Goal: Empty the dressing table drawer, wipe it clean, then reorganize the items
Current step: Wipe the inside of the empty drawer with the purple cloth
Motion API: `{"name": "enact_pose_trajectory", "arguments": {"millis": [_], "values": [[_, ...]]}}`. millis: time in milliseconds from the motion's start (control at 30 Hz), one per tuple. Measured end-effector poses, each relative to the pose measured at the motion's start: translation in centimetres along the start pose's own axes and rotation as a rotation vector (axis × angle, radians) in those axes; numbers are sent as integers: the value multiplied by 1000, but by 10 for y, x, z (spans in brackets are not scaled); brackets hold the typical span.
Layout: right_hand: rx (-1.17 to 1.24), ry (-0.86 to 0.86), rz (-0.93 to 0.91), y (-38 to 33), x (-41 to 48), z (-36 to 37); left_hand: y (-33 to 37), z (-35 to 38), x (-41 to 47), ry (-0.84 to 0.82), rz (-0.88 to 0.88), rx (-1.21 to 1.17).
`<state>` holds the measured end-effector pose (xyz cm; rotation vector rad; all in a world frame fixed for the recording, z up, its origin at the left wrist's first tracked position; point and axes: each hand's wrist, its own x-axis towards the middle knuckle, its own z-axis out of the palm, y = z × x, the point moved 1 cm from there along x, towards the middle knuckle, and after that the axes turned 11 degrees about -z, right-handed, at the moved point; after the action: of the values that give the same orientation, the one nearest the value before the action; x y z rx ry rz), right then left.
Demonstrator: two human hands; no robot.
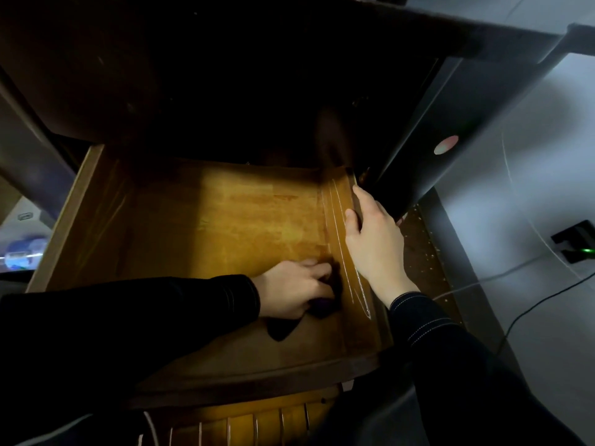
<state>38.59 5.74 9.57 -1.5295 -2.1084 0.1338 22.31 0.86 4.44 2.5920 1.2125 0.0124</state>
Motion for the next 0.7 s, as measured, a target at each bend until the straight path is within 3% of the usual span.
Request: {"name": "enact_pose_trajectory", "arguments": {"millis": [133, 300, 567, 700], "values": [[3, -5, 8, 0, 0, 1, 21, 15, -15, -130, 188, -58], [3, -1, 6, 0, -1, 3, 14, 22, -17, 0, 210, 8], [17, -25, 7, 0, 1, 3, -80, -19, 71, 227, -359, -73], [7, -25, 5, -1, 0, 2, -84, -19, 96, 278, -573, -111]]}}
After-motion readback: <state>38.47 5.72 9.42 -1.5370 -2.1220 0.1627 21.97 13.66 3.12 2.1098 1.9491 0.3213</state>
